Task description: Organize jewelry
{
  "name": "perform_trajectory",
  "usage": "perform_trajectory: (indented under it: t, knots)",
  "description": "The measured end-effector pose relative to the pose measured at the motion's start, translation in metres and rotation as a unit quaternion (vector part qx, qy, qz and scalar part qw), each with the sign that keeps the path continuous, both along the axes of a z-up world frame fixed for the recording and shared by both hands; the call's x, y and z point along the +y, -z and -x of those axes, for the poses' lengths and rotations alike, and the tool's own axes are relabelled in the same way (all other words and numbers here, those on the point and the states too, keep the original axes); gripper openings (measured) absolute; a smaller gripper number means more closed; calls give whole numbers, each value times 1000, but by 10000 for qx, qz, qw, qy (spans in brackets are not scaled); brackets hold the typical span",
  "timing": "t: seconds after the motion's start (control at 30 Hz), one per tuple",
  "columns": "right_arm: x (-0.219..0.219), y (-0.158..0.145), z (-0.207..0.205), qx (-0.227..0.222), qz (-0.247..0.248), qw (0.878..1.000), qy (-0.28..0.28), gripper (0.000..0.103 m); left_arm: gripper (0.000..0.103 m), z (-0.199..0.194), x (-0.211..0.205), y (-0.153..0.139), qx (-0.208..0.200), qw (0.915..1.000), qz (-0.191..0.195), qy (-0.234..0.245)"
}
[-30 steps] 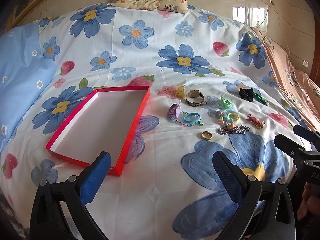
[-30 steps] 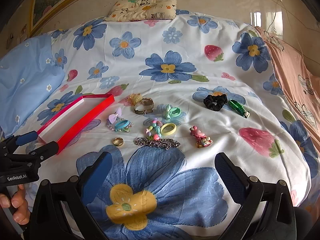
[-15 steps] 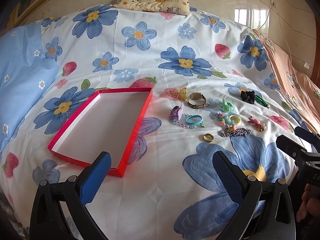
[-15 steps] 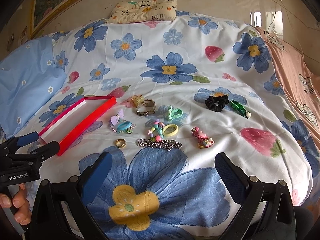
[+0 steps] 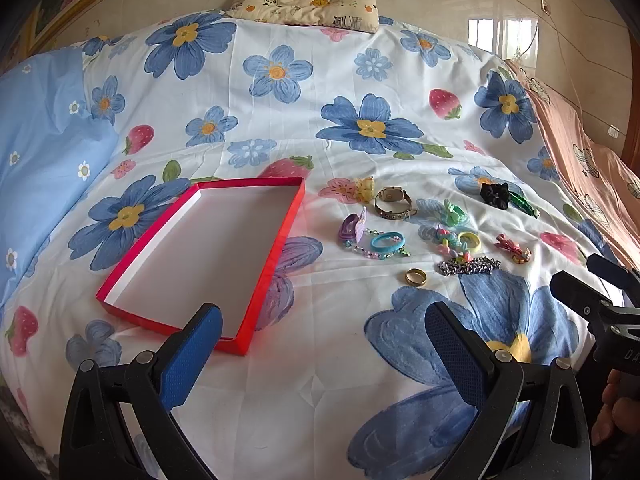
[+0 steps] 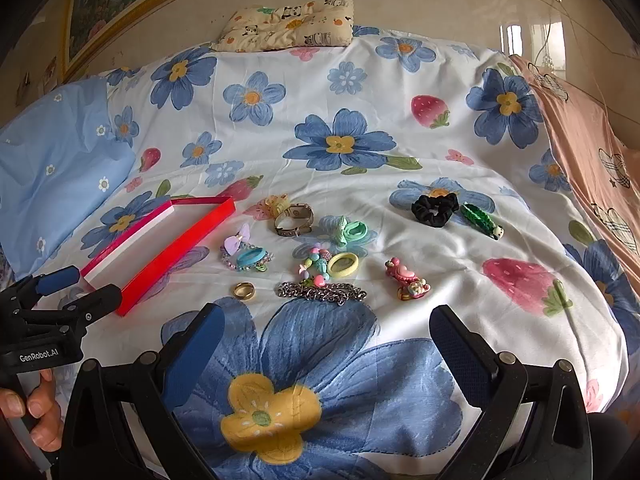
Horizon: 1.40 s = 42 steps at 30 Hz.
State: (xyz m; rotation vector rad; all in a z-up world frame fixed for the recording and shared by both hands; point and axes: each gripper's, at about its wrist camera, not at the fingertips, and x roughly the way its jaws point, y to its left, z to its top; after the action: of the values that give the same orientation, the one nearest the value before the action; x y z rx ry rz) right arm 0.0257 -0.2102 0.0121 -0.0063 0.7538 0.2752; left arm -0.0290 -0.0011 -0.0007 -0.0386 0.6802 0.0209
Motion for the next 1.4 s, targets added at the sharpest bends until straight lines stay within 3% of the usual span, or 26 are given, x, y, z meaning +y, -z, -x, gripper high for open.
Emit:
perform_trajectory:
  t: [0.9, 1.27, 1.4]
  knots:
    - [2, 10, -10, 190, -111, 9997, -127, 103, 102, -18, 6, 8, 201, 9997, 144, 48]
    - [-2, 16, -31, 423, -338, 9983, -208, 101, 101, -62, 21, 15, 567, 9971, 459, 219]
    - [-2, 16, -44, 501, -432, 9975, -267, 97, 95, -88, 25, 15, 650, 9961, 522, 285]
